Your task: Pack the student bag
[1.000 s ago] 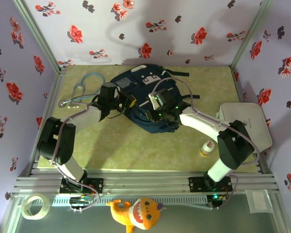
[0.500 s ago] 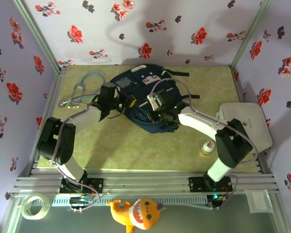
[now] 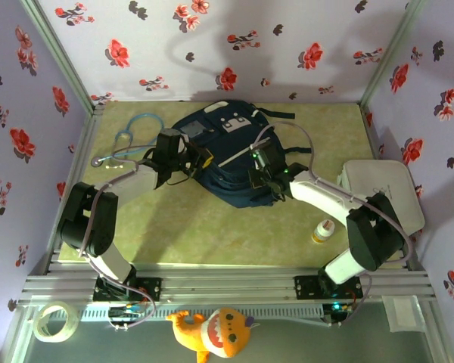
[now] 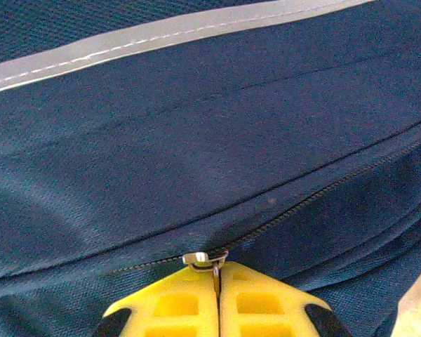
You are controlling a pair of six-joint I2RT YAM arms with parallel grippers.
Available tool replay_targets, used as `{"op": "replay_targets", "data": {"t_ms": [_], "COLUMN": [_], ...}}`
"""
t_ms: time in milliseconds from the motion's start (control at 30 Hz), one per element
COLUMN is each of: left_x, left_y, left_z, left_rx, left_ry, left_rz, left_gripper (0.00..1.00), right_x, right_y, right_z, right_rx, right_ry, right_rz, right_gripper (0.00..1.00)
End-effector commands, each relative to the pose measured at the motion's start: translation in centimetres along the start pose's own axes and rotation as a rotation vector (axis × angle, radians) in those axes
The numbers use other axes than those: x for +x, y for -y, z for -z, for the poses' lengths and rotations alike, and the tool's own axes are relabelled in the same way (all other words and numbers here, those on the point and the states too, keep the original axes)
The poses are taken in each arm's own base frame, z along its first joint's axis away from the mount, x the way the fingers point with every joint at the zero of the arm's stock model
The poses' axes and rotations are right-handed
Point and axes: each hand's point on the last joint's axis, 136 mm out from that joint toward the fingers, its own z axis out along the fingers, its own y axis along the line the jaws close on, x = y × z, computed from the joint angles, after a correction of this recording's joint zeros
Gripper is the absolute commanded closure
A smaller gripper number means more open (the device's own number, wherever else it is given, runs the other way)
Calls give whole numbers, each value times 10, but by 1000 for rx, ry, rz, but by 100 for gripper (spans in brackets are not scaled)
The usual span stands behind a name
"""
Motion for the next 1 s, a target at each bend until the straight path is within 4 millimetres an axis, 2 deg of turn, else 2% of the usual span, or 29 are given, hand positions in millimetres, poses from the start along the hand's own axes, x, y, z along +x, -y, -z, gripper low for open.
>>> {"op": "replay_targets", "data": {"t_ms": [0, 67, 100, 200, 333, 433, 567, 700, 833, 967], "left_x": [-18, -25, -30, -48, -66, -72, -68, -59, -52, -51], "left_y": [25, 20, 18, 8, -7, -21, -42, -69, -83, -76], "left_z": [2, 1, 2, 12, 40, 64, 92, 114, 126, 127], "left_rx": [58, 31, 17, 2, -6, -20, -56, -126, -147, -75], "left_ry": [5, -1, 2, 34, 97, 147, 209, 276, 328, 354], "left_rz": [-110, -153, -165, -161, -135, -97, -46, 4, 60, 100], "left_gripper": [100, 100, 96, 74, 52, 46, 41, 38, 39, 47], "right_x": [1, -2, -3, -7, -22, -38, -50, -51, -50, -49], "right_y": [7, -18, -31, -71, -116, -151, -193, -221, -236, -246], "right_z": [8, 13, 15, 20, 19, 17, 10, 7, 3, 2], "right_rx": [41, -41, -73, -166, -244, -331, -433, -490, -518, -543], "right_ry": [-31, -4, 8, 19, 26, 50, 43, 27, 10, 1], "right_rz": [-26, 17, 36, 71, 89, 87, 86, 80, 61, 53], "right_gripper": [100, 100, 100, 100, 100, 100, 100, 100, 100, 100]}}
